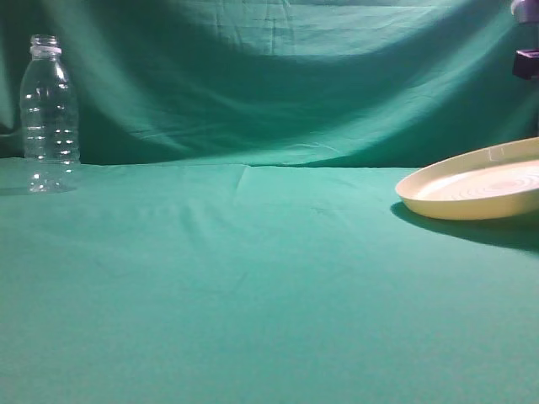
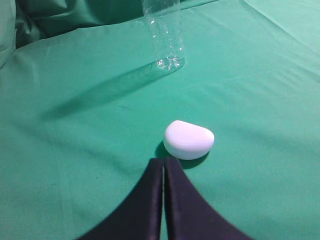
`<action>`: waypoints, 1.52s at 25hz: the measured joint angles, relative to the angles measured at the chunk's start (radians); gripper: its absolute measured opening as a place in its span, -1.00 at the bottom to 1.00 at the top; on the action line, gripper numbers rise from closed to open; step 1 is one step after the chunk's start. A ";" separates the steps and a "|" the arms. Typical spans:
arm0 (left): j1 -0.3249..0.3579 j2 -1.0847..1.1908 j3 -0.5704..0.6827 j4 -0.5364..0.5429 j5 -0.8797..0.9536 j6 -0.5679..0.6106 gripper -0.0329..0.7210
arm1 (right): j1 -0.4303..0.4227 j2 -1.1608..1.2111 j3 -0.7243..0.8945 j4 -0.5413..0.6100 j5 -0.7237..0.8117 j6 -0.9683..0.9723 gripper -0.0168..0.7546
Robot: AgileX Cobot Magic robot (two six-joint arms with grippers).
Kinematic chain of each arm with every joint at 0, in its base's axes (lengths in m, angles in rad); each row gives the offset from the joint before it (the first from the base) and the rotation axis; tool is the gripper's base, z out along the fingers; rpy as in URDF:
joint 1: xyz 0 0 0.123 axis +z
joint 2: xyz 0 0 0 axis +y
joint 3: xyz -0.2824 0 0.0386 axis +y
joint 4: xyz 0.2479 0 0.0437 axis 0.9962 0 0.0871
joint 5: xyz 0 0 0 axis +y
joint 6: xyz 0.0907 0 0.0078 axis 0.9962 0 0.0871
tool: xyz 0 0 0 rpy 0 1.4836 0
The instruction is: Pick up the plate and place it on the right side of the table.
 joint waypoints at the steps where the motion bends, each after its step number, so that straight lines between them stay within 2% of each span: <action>1: 0.000 0.000 0.000 0.000 0.000 0.000 -0.91 | -0.008 0.002 0.030 0.005 -0.031 0.000 -0.96; 4: 0.000 0.000 0.000 0.000 0.000 0.000 -0.91 | -0.034 0.028 0.081 0.010 -0.104 0.000 -0.96; 10: 0.000 0.000 0.000 0.000 0.000 0.000 -0.91 | -0.049 0.103 0.086 0.016 -0.134 0.016 -0.96; 11: 0.000 0.000 0.000 0.000 0.000 0.000 -0.91 | -0.049 0.106 0.086 0.019 -0.134 0.016 -0.83; 12: 0.000 0.000 0.000 0.000 0.000 0.000 -0.91 | -0.049 0.107 0.086 0.020 -0.135 0.016 -0.83; 15: 0.000 0.000 0.000 0.000 0.000 0.000 -0.91 | -0.049 0.107 0.086 0.020 -0.129 0.016 -0.46; 18: 0.000 0.000 0.000 0.000 0.000 0.000 -0.91 | -0.049 0.091 0.081 0.021 -0.084 0.016 0.03; 21: 0.000 0.000 0.000 0.000 0.000 0.000 -0.91 | -0.049 0.045 0.040 0.035 0.002 0.016 0.30; 25: 0.000 0.000 0.000 0.000 0.000 0.000 -0.91 | -0.049 -0.061 -0.028 0.100 0.111 0.014 0.26; 27: 0.000 0.000 0.000 0.000 0.000 0.000 -0.91 | -0.049 -0.145 -0.036 0.152 0.137 -0.012 -0.03; 30: 0.000 0.000 0.000 0.000 0.000 0.000 -0.91 | -0.049 -0.276 -0.037 0.210 0.182 -0.053 -0.62; 33: 0.000 0.000 0.000 0.000 0.000 0.000 -0.91 | -0.049 -0.409 -0.037 0.235 0.222 -0.074 -0.96; 38: 0.000 0.000 0.000 0.000 0.000 0.000 -0.91 | -0.049 -0.648 -0.008 0.239 0.229 -0.099 -0.96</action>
